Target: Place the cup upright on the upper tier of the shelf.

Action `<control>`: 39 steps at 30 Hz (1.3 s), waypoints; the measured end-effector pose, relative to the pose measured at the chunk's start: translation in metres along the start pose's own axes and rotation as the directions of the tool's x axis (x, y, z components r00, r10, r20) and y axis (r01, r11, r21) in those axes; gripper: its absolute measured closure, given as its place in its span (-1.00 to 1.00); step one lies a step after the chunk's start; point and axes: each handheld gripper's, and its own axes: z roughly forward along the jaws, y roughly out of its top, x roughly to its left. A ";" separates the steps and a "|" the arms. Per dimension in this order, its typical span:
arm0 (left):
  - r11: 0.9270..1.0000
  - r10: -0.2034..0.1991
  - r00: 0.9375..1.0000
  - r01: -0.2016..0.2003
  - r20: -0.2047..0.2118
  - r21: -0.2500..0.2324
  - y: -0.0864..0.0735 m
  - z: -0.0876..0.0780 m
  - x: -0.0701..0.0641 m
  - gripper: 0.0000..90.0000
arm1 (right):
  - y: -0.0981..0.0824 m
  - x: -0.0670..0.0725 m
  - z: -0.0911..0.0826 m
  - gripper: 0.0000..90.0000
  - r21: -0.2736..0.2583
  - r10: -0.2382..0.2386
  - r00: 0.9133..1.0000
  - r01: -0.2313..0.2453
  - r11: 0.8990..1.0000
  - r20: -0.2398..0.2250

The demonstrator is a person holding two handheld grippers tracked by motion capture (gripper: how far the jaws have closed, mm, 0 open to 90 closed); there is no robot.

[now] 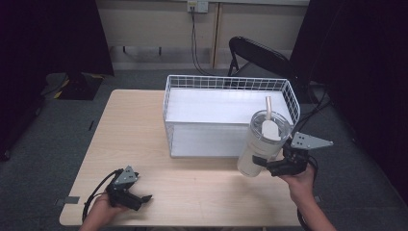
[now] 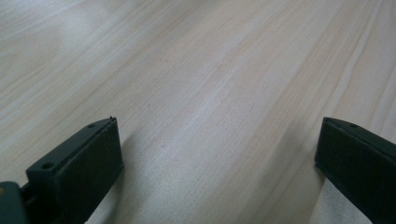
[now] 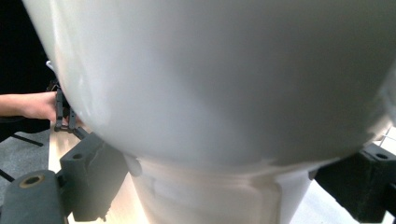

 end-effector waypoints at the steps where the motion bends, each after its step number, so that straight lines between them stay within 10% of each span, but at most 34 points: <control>1: 1.000 0.000 1.000 0.000 0.000 0.000 0.000 0.000 0.000 -1.00 | 0.001 0.000 0.000 -0.77 0.002 0.000 1.000 0.000 1.000 0.002; 39: 1.000 0.000 1.000 0.000 0.000 0.000 0.000 0.000 0.000 -1.00 | 0.057 -0.010 0.007 -0.77 -0.003 -0.003 1.000 0.003 1.000 -0.019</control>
